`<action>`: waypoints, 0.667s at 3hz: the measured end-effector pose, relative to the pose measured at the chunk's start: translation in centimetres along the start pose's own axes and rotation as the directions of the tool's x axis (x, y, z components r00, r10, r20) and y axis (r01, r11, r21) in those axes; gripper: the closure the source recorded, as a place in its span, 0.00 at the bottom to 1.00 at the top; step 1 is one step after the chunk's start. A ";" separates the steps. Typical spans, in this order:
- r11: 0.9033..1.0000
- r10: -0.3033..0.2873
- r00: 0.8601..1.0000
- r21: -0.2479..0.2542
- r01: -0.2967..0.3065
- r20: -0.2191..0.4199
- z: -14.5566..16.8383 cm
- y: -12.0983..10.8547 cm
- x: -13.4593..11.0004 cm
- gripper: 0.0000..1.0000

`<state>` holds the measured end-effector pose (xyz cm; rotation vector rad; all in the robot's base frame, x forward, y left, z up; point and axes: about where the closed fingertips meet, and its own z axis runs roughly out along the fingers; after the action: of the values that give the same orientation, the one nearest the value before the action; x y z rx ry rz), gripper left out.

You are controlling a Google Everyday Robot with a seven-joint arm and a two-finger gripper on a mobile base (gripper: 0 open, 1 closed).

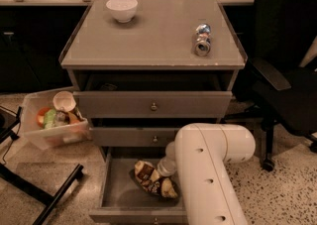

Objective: Place brown chip bag into bottom drawer

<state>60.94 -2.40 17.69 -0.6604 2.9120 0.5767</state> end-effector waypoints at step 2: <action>1.000 0.030 1.000 0.000 -0.030 0.005 0.6 0.1 0.4 0.13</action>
Offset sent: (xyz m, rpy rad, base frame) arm -0.0042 -0.0013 -0.0054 0.0086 -0.0072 -0.0674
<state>60.48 -2.25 17.15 -0.6157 2.9217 0.5802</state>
